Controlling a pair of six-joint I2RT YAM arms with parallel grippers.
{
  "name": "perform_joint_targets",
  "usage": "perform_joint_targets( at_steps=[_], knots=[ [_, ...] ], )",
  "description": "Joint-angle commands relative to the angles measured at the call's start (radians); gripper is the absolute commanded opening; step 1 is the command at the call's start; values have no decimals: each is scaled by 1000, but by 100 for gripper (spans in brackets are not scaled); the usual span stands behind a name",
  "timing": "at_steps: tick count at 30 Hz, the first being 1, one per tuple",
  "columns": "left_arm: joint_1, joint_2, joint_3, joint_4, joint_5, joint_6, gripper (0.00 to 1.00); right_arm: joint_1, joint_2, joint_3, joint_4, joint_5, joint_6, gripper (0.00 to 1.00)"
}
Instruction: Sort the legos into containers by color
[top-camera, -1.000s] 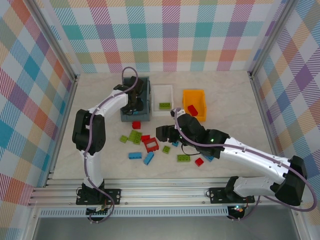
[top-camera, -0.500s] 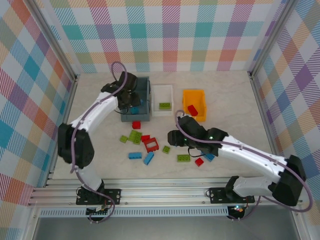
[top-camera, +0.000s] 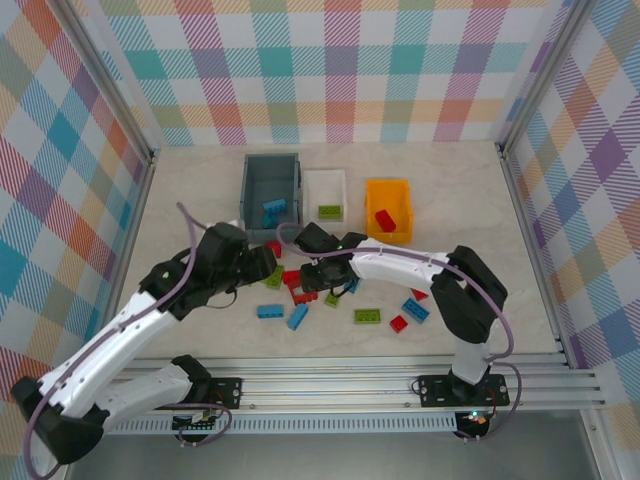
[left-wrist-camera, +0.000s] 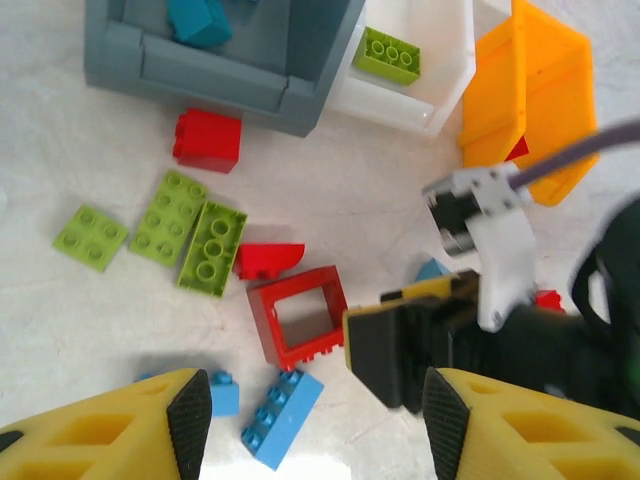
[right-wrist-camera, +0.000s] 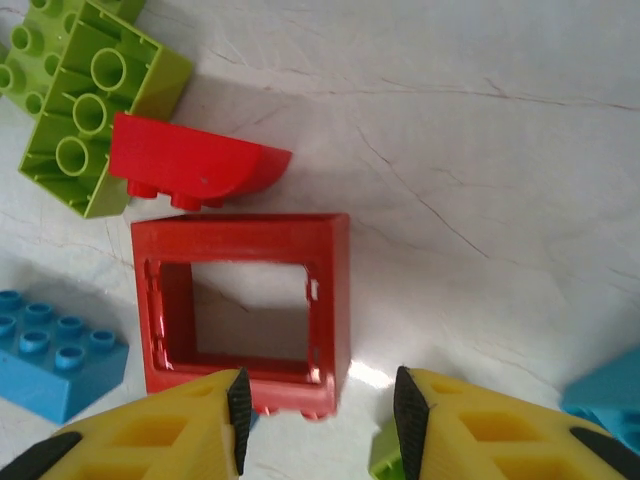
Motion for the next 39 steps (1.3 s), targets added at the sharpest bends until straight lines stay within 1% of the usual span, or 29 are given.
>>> perform_joint_targets(
  at_steps=[1,6,8,11,15,18,20,23,25,27,29,31,33,37,39],
  knots=[
    [-15,-97,-32,-44,-7,-72,60,-1,52,44,-9,-33,-29,43],
    [-14,-140,-33,-84,-10,-76,60,-5,107,72,-20,-13,-30,38],
    [-14,-139,-31,-83,-10,-75,60,-7,116,77,-19,-4,-30,34],
    [-17,-132,-29,-71,-5,-69,60,-7,107,75,-12,15,-32,26],
    [-16,-116,-30,-65,6,-63,60,-7,28,48,-21,72,-24,20],
    [-17,-101,-31,-45,31,-68,60,-18,-70,35,-79,142,-16,17],
    [-22,-89,-29,-15,53,-72,60,-47,-137,26,-136,177,-11,16],
    [-44,-45,-11,48,84,-77,60,-130,-234,8,-209,232,-24,15],
    [-76,3,13,92,89,-76,60,-211,-276,11,-239,262,-57,15],
    [-108,55,39,133,83,-74,60,-301,-282,35,-249,260,-93,16],
    [-139,113,66,177,72,-73,60,-382,-253,81,-254,266,-128,16],
    [-170,170,91,218,53,-69,60,-453,-191,150,-257,277,-160,16],
    [-196,217,114,252,38,-67,61,-501,-113,226,-265,284,-181,16],
    [-243,287,156,297,-4,-54,61,-557,48,390,-301,306,-212,15],
    [-252,308,170,306,-9,-50,61,-573,119,459,-319,317,-223,15]
  ],
)
